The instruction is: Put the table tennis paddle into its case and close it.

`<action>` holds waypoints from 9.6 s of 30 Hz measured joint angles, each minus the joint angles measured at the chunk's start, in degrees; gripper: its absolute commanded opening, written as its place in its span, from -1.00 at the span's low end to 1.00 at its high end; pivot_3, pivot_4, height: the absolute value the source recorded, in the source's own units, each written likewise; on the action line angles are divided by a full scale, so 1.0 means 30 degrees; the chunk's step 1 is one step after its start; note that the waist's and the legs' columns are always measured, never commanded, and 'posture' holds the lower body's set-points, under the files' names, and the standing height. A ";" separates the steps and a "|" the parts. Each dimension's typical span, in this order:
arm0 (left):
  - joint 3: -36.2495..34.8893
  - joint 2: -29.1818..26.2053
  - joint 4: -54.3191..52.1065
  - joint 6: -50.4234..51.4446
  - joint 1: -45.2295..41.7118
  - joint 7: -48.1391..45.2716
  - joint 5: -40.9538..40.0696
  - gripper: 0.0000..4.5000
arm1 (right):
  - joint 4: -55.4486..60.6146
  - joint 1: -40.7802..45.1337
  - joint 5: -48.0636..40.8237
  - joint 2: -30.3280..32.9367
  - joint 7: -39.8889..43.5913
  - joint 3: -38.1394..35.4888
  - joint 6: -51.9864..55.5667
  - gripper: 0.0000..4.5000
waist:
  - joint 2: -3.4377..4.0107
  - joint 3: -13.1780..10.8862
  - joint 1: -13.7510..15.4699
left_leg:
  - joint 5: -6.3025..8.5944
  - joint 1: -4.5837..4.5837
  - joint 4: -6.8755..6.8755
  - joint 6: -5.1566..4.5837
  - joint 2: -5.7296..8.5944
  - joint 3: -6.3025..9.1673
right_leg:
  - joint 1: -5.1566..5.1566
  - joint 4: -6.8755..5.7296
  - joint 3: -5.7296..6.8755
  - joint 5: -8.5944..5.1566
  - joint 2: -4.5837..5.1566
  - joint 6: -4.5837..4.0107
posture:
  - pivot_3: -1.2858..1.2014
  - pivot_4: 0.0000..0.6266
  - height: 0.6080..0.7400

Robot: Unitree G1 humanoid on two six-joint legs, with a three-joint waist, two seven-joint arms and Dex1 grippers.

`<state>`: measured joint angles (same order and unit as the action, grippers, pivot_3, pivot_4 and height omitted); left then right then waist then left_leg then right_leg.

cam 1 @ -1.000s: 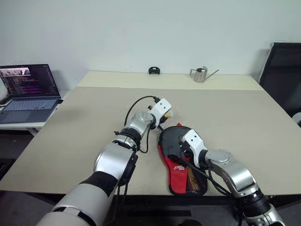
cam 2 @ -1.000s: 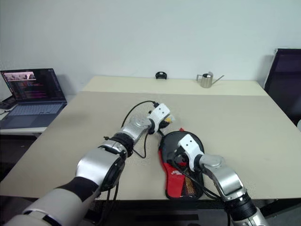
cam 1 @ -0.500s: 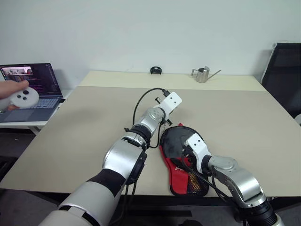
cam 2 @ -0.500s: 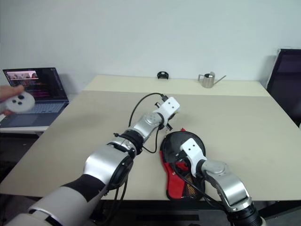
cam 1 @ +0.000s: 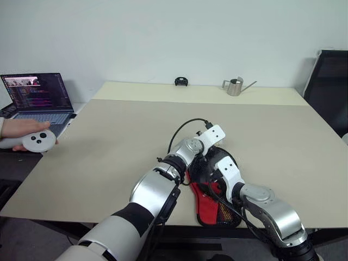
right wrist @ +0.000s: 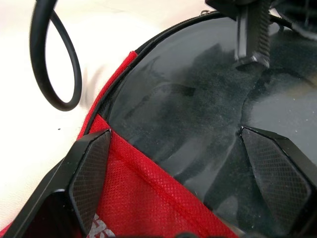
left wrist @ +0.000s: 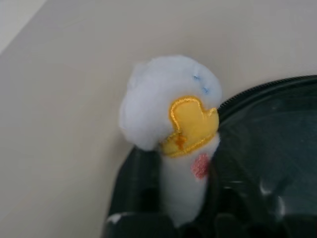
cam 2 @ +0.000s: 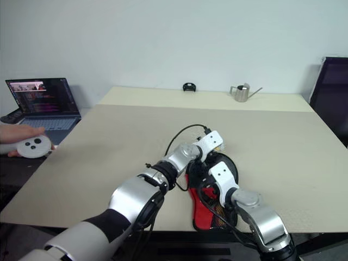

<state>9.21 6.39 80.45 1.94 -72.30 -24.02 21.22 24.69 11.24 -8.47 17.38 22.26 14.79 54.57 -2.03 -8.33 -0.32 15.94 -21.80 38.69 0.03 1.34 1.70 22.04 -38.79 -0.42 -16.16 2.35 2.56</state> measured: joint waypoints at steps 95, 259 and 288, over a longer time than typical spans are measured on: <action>0.4134 -0.6076 -1.8382 0.3457 0.9978 -1.1814 -0.7040 0.99 | -0.1126 0.2500 -0.8548 0.7675 0.5473 -0.8257 0.2918 1.00 | 0.0335 -0.0347 0.0107 | -0.0017 -0.0360 -0.0187 -0.0006 0.0073 0.0278 | 0.0119 0.0347 0.0289 0.0053 0.0194 -0.0112 | 0.03 -0.52 1.00; 0.4169 -0.4592 -1.2367 -0.0943 0.9292 -1.3483 -0.7272 1.00 | 0.9676 -1.2044 -0.9631 1.5548 1.1431 -0.9813 0.1241 -0.87 | 0.0213 0.0018 0.0560 | 0.0018 -0.0003 -0.0267 -0.0037 0.0096 0.0455 | -0.0387 0.0605 0.0426 -0.0075 0.0208 0.0032 | 0.03 -0.52 1.00; 0.4190 -0.4543 -1.2347 -0.0941 0.9278 -1.3404 -0.7133 1.00 | 0.8700 -0.6288 -1.4410 1.3365 0.8233 -0.8133 0.1605 0.59 | 0.0160 0.0074 0.0558 | 0.0022 0.0011 -0.0258 -0.0038 0.0096 0.0472 | -0.0409 0.0610 0.0436 -0.0066 0.0219 0.0015 | 0.03 -0.52 1.00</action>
<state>21.78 -7.24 43.41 -0.88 -44.46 -64.23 -0.18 50.79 -7.62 -51.70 57.47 46.96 -9.61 59.38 -1.55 -8.11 1.36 16.00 -21.76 37.91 -0.08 1.63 3.12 20.81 -36.96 0.88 -16.36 3.01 2.61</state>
